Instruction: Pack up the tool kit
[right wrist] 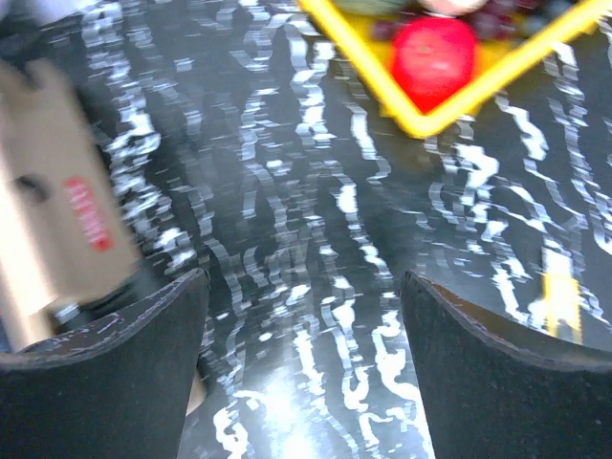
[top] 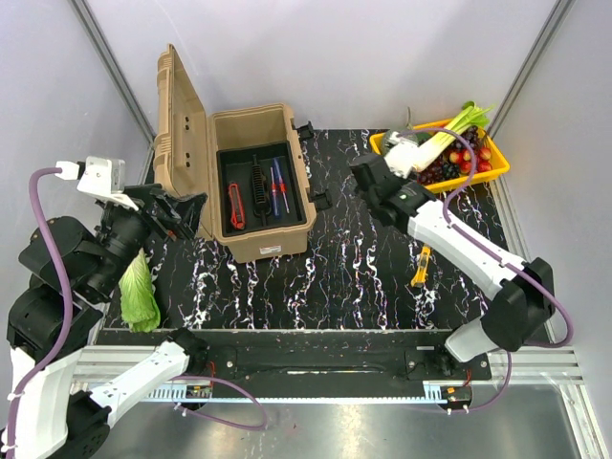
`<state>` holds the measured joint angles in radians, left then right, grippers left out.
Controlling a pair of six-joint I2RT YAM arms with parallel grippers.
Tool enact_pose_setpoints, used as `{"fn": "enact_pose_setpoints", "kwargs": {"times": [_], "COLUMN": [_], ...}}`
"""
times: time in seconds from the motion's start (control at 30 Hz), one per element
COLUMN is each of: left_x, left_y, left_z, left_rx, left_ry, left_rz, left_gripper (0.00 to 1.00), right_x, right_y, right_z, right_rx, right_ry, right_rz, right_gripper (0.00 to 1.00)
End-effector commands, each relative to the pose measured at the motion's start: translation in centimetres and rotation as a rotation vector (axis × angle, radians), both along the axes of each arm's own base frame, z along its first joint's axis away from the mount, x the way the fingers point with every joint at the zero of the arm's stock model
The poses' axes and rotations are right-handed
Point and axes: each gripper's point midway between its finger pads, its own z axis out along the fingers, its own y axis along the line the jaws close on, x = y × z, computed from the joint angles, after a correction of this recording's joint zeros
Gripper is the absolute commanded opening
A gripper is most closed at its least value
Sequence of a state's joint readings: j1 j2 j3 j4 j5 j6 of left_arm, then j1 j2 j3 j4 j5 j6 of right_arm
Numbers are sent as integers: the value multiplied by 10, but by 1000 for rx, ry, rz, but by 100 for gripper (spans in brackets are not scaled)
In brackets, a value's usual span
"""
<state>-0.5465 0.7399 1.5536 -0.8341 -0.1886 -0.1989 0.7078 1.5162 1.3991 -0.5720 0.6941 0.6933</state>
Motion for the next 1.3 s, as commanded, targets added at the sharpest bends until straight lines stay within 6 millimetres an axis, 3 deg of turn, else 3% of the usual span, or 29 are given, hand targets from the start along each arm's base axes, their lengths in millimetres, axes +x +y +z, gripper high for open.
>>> {"fn": "enact_pose_setpoints", "kwargs": {"times": [0.0,0.1,0.3,0.57,0.83,0.93,1.03,1.13,1.27], "left_x": [4,7,7,5,4,6,6,5,6], "left_y": [-3,-7,-11,-7,-6,-7,-8,-8,-10], "left_z": [14,13,13,14,12,12,11,12,16], "left_rx": [-4,1,2,-2,-2,-1,-2,-3,-14], "left_ry": [-44,-38,-37,-45,-43,-41,-37,-38,-49], "left_rz": [-6,-18,-38,-24,-21,-21,-26,-24,-32], "left_gripper": [99,99,99,99,99,99,99,99,99], "right_x": [-6,-13,-28,-58,-86,-92,-97,-102,-106], "right_y": [-70,-99,-153,-161,-173,-169,-158,-150,-138], "right_z": [-17,-46,-125,-190,-220,-231,-238,-242,-246], "right_rx": [26,19,60,86,156,199,251,297,321], "right_ry": [14,98,347,597,680,712,740,763,774], "right_rz": [-249,-322,-465,-547,-592,-580,-555,-560,-557], "right_gripper": [86,89,94,92,97,96,90,73,67]}}
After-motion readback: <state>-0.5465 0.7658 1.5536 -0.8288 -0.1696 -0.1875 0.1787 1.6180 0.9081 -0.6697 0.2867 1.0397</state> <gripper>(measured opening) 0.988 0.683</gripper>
